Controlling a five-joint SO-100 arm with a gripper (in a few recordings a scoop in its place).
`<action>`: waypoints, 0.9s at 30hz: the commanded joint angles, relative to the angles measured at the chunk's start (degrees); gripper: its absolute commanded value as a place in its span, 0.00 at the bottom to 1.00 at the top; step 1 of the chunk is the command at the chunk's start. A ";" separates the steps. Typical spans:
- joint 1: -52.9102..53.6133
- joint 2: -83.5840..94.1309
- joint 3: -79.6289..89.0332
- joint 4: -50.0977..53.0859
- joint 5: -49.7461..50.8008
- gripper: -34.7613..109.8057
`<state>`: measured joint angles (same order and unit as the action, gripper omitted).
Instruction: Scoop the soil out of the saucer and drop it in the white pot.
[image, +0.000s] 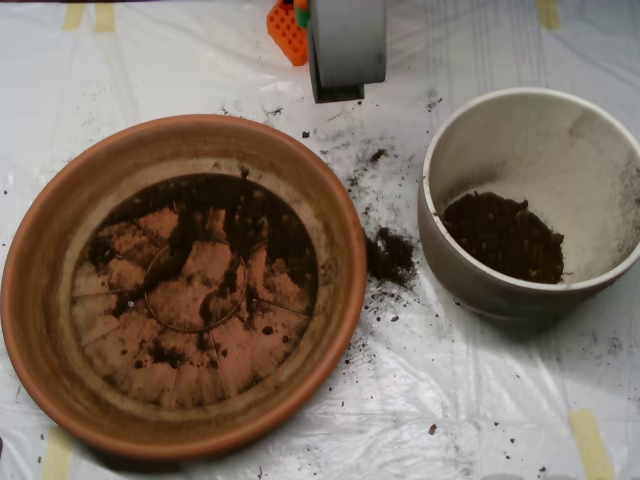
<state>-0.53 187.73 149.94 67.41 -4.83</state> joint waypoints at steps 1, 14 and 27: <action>0.35 4.13 0.62 -0.70 -1.93 0.46; -8.88 4.13 17.05 -7.65 -2.11 0.31; -16.61 4.13 23.82 -9.84 0.00 0.26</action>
<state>-16.44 187.73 173.67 59.06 -4.39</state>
